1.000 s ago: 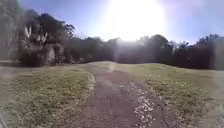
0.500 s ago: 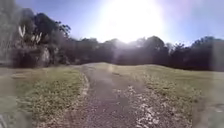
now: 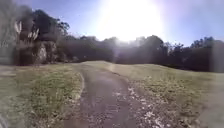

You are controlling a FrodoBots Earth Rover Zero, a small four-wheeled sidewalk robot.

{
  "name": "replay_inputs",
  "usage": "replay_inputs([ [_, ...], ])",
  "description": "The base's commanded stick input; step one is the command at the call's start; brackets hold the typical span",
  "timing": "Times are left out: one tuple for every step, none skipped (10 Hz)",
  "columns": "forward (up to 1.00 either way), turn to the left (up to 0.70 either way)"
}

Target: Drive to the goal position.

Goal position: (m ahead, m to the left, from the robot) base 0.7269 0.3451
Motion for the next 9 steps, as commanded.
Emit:
replay_inputs([
  [0.5,0.0],
  [0.5,0.0],
  [0.5,0.0],
  [0.5,0.0],
  [0.5,0.0],
  [0.5,0.0],
  [0.5,0.0],
  [0.5,0.0],
  [0.5,0.0],
])
